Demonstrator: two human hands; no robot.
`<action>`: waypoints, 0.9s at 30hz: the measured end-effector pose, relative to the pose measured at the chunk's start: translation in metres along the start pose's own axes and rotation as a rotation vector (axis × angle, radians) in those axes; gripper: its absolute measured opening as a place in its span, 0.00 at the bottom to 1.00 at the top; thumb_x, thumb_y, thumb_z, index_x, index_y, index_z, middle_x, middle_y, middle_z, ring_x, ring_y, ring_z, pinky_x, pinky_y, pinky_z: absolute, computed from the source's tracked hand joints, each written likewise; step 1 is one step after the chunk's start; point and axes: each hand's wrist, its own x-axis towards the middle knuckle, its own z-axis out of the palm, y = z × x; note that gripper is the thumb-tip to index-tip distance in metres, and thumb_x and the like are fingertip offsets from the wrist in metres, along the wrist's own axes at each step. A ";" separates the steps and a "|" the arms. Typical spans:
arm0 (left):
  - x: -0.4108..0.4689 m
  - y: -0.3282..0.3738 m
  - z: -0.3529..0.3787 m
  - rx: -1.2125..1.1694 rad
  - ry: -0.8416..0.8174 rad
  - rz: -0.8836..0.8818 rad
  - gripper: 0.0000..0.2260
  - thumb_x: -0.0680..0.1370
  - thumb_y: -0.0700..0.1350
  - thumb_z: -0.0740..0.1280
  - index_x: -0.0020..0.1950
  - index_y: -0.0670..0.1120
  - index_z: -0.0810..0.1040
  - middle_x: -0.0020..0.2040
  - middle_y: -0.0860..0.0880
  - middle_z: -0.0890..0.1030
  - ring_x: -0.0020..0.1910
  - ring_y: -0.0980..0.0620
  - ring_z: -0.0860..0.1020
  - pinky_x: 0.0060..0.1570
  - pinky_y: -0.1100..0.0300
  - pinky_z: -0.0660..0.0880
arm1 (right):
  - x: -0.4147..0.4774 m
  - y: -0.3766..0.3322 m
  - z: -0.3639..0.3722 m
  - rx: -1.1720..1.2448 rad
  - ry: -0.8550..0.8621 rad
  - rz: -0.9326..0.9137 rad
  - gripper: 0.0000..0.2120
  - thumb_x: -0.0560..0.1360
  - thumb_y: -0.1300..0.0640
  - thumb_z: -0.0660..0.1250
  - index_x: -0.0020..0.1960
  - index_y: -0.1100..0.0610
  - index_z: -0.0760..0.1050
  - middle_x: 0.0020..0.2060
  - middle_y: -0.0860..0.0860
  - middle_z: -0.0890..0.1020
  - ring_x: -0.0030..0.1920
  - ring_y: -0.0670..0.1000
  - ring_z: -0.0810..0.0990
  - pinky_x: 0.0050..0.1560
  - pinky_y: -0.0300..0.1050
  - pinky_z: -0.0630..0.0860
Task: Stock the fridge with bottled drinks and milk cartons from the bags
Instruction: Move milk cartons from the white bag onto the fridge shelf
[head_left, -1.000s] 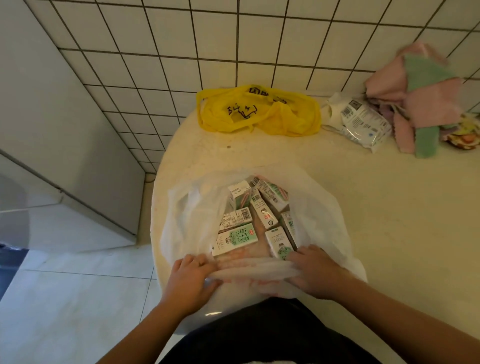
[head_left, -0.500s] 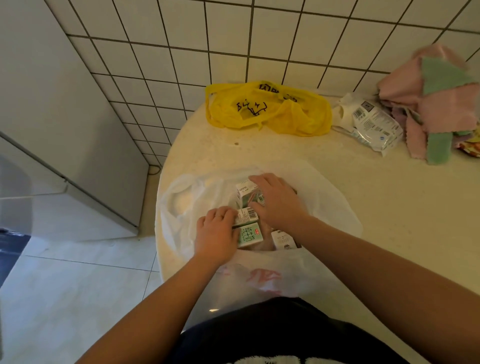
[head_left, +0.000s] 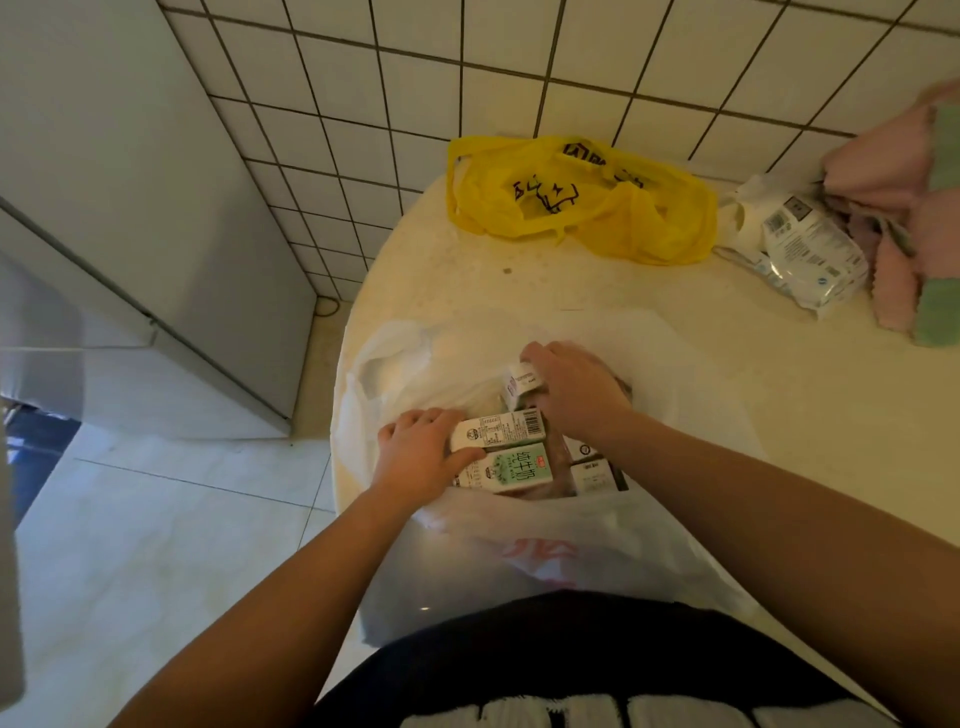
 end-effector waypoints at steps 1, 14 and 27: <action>0.000 0.000 0.000 -0.011 0.009 0.006 0.26 0.77 0.66 0.60 0.72 0.57 0.68 0.70 0.53 0.72 0.70 0.46 0.67 0.67 0.47 0.61 | -0.002 0.001 0.000 0.031 0.019 -0.001 0.15 0.75 0.58 0.67 0.60 0.51 0.70 0.51 0.49 0.77 0.51 0.52 0.74 0.49 0.52 0.76; -0.048 0.028 -0.051 -0.477 0.366 -0.095 0.14 0.78 0.58 0.67 0.51 0.47 0.73 0.40 0.53 0.76 0.37 0.57 0.75 0.31 0.63 0.65 | -0.090 -0.014 -0.036 0.898 0.460 0.308 0.11 0.72 0.51 0.74 0.50 0.50 0.75 0.44 0.49 0.83 0.43 0.55 0.83 0.42 0.58 0.82; -0.173 0.070 -0.051 -1.717 -0.027 -0.413 0.13 0.79 0.49 0.67 0.58 0.42 0.80 0.49 0.44 0.85 0.44 0.51 0.84 0.39 0.59 0.82 | -0.218 -0.022 -0.020 1.986 0.265 0.498 0.18 0.74 0.60 0.68 0.63 0.64 0.74 0.55 0.62 0.83 0.51 0.57 0.84 0.51 0.50 0.82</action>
